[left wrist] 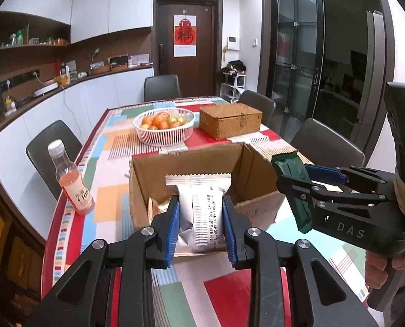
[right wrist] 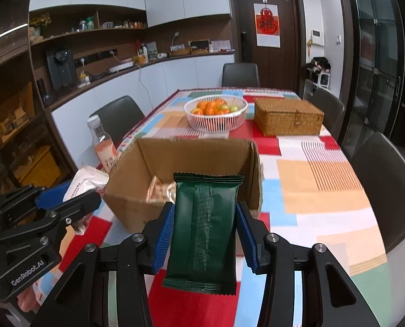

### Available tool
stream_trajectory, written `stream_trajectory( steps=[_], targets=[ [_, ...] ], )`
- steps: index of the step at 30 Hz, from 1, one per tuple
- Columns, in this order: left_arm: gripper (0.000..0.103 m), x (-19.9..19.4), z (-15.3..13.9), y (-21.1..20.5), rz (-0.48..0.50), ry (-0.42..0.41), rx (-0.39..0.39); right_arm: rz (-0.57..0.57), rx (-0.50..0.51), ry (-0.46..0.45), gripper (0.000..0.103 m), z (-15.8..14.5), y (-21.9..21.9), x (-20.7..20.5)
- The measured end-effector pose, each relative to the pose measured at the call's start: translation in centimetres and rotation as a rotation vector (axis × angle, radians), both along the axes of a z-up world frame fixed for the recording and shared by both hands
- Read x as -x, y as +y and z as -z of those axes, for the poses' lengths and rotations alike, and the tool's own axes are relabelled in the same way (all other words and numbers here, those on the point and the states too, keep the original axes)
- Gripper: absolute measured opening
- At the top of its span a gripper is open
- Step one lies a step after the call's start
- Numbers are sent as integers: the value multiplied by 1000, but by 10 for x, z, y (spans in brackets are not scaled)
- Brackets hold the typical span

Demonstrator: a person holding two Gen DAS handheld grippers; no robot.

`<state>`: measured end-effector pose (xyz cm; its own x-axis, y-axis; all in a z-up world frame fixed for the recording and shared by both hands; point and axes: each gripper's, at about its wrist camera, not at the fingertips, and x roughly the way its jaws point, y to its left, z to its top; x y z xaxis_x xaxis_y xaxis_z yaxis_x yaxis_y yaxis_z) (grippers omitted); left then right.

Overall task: Organize snacks
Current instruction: 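Carry both packs over the box and open both tools to drop them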

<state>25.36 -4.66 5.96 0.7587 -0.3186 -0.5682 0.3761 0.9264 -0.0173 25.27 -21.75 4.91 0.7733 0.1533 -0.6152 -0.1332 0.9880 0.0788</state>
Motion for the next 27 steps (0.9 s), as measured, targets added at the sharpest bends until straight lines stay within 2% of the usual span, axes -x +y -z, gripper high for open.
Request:
stream_trajectory(
  steps=[15, 27],
  targets=[
    [30, -51, -17, 0, -12, 13, 18, -28, 18, -40, 46, -27, 9, -51],
    [30, -92, -3, -9, -21, 86, -8, -22, 38, 60, 46, -3, 10, -96]
  ],
)
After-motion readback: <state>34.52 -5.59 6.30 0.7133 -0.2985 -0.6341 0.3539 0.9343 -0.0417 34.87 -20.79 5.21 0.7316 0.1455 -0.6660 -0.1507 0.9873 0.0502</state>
